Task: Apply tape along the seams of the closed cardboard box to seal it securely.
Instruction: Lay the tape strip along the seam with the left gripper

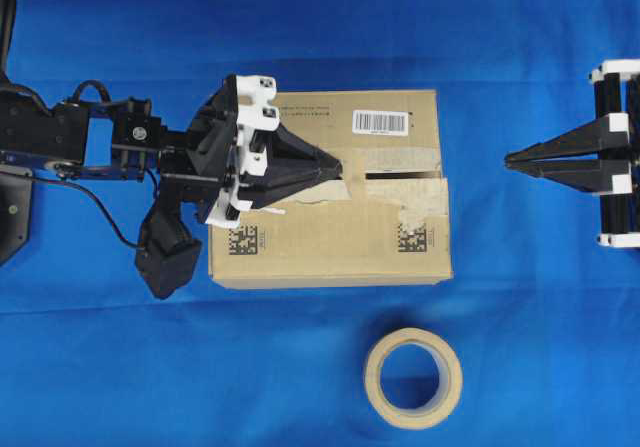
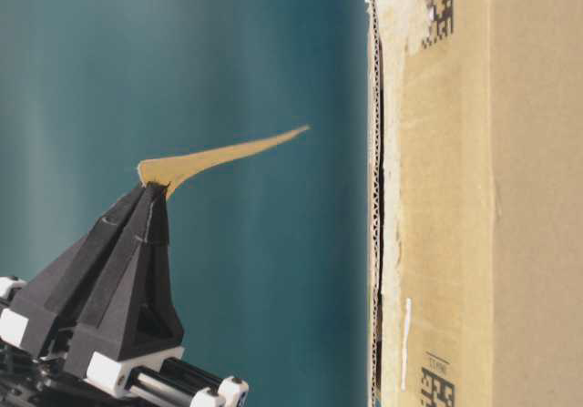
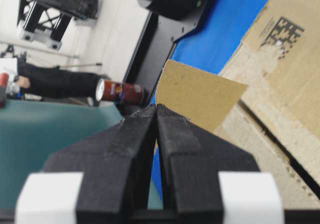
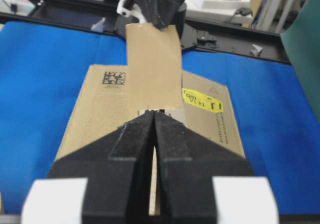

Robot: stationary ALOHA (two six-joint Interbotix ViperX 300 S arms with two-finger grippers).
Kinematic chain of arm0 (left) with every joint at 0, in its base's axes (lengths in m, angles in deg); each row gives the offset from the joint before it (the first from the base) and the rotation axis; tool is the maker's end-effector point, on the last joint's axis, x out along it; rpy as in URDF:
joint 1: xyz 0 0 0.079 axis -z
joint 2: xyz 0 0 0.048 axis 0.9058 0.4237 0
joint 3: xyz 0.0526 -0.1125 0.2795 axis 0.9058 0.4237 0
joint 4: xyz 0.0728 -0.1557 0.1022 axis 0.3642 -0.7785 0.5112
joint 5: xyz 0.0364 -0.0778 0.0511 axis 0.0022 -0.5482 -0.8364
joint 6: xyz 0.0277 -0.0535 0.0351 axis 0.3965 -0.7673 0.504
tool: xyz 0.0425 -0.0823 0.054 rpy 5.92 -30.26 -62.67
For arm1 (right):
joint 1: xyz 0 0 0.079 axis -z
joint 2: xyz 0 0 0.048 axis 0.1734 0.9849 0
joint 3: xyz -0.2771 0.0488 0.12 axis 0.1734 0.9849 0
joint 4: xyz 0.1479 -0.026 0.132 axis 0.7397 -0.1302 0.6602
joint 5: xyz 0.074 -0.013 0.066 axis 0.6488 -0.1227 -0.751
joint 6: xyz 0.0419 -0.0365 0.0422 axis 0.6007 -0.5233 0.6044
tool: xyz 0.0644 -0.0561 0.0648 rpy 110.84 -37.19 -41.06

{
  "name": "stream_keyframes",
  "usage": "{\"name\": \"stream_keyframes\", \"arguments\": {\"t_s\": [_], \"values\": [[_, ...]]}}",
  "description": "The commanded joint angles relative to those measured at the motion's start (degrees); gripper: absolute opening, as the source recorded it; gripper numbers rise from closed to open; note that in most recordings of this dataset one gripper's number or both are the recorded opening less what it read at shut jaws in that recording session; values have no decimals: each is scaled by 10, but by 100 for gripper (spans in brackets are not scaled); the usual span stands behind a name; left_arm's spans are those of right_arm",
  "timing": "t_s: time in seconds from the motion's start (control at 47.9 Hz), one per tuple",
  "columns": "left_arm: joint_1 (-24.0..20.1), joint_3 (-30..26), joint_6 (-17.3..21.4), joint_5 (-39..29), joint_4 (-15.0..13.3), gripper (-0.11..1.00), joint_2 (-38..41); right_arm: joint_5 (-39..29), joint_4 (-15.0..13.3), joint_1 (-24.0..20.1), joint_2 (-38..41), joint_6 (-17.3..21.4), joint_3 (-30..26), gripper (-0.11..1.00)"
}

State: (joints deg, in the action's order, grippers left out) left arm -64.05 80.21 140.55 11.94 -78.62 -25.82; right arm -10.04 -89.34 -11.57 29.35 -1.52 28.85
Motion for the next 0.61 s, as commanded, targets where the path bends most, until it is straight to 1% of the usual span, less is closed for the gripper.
{"name": "stream_keyframes", "arguments": {"t_s": [0.0, 0.271, 0.584], "values": [[-2, -4, -2, 4, 2, 0, -9, 2, 1, -1, 2, -1, -7, -2], [-14, 9, -12, 10, 1, 0, 7, -1, 1, -1, 2, -1, -6, -2], [-27, 33, -13, 46, 1, 0, 42, -1, 0, -1, 8, -1, -6, -2]]}}
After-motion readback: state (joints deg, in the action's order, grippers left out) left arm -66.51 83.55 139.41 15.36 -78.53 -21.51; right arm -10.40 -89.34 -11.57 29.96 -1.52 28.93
